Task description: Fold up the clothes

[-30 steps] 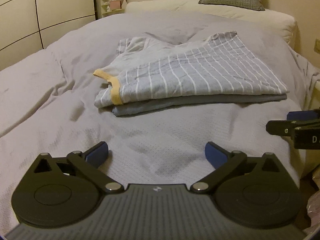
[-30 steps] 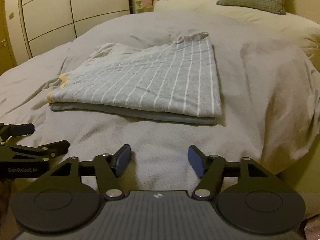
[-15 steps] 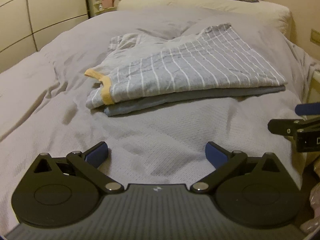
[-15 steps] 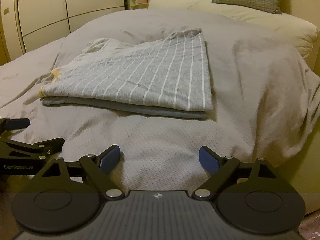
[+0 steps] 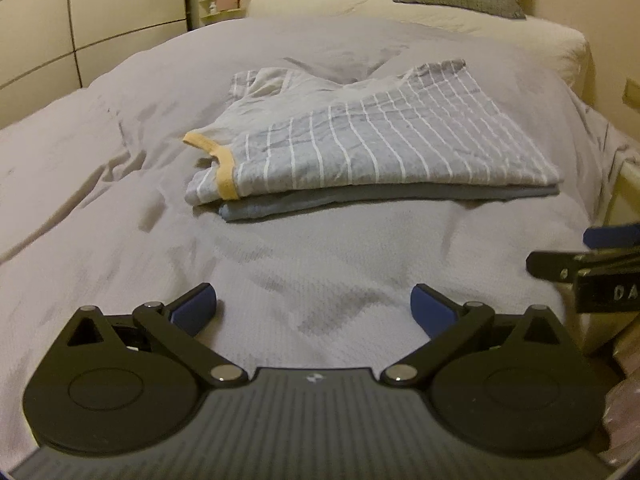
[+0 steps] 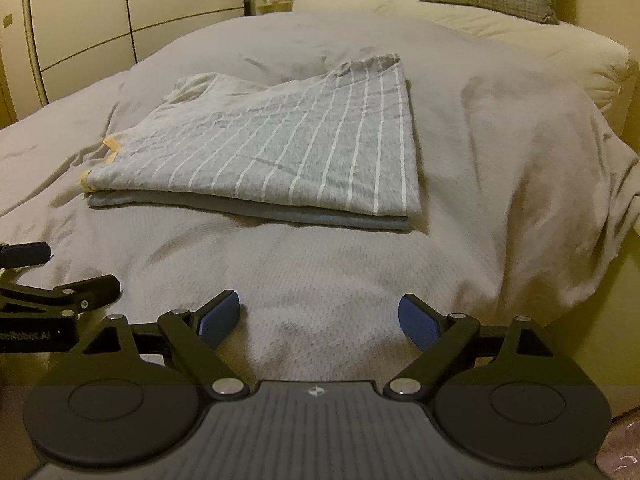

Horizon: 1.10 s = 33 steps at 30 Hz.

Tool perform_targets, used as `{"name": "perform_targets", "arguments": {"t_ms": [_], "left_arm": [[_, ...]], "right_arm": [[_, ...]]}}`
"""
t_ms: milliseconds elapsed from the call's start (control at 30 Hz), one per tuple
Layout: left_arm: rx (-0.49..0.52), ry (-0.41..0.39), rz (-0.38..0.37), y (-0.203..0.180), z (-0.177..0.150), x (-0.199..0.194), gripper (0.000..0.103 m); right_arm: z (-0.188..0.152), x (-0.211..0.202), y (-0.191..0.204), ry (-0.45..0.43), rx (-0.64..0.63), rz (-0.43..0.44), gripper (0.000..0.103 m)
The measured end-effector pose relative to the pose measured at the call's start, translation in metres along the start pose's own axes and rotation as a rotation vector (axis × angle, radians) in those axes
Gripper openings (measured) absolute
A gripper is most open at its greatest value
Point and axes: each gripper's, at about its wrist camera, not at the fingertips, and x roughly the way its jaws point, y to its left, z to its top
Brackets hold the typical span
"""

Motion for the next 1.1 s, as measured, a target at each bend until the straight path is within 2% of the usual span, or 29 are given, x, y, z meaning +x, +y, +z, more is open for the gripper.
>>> {"name": "perform_targets", "arguments": {"t_ms": [167, 333, 667, 867, 1100], "left_arm": [[-0.037, -0.022, -0.049, 0.000, -0.002, -0.021, 0.102], [-0.043, -0.040, -0.007, 0.000, -0.007, -0.039, 0.102], [-0.105, -0.057, -0.014, 0.010, -0.020, -0.086, 0.102], [-0.100, -0.062, -0.022, 0.011, -0.028, -0.112, 0.102], [-0.081, -0.074, -0.005, 0.015, -0.034, -0.138, 0.102]], "right_arm": [[0.000, -0.017, 0.002, -0.015, 0.016, 0.000, 0.088], [-0.002, -0.037, 0.004, -0.029, 0.050, -0.001, 0.089], [-0.019, -0.082, 0.007, -0.068, 0.105, -0.020, 0.089], [-0.026, -0.107, 0.008, -0.058, 0.167, -0.028, 0.089], [-0.032, -0.133, 0.019, -0.068, 0.178, -0.032, 0.089]]}}
